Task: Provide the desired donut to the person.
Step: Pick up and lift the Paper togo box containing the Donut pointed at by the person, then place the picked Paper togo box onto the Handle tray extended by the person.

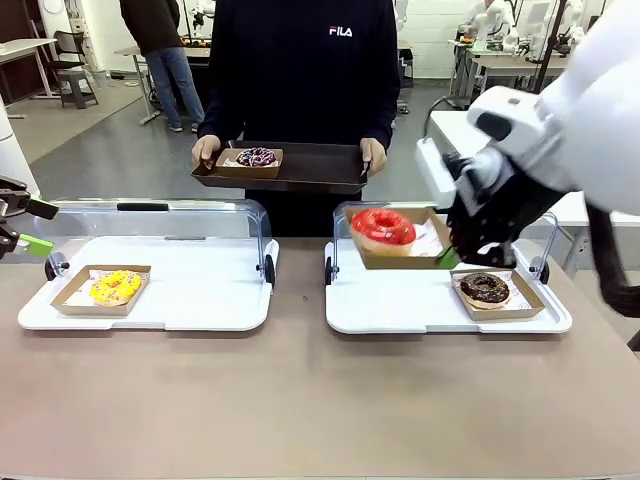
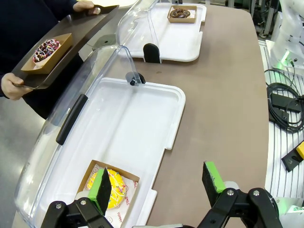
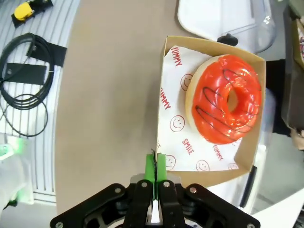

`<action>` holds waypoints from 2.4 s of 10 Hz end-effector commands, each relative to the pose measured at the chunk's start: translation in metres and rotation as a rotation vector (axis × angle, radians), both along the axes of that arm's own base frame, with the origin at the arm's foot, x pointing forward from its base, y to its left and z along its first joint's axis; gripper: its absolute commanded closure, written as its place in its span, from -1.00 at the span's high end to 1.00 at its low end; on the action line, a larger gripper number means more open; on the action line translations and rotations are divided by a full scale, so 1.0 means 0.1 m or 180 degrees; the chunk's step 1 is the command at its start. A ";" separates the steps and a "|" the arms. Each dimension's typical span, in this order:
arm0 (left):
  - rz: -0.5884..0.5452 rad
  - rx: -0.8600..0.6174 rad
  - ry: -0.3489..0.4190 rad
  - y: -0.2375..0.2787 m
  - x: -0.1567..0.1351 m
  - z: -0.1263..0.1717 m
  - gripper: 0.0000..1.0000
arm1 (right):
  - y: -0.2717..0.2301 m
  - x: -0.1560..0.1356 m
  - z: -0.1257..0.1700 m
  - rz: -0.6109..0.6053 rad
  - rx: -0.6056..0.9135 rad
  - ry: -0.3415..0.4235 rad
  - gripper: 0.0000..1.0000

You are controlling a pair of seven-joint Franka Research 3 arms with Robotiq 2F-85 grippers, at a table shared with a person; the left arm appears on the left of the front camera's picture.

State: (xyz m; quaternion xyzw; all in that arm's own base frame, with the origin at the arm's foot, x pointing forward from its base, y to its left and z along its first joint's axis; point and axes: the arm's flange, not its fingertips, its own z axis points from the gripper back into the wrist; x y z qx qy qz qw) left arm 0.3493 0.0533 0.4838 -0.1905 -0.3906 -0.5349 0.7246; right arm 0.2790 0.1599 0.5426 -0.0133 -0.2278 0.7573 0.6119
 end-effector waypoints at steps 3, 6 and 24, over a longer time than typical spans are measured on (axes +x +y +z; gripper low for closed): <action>-0.0014 -0.0052 -0.0012 0.02 0.00 -0.01 1.00 | -0.06 -0.03 0.04 0.0052 0.0026 0.0004 -1.00; -0.0014 -0.0052 -0.0012 0.02 0.00 -0.01 1.00 | -0.06 -0.03 0.04 0.0052 0.0026 0.0004 -1.00; -0.0014 -0.0052 -0.0012 0.02 0.00 -0.01 1.00 | -0.06 -0.03 0.04 0.0052 0.0026 0.0004 -1.00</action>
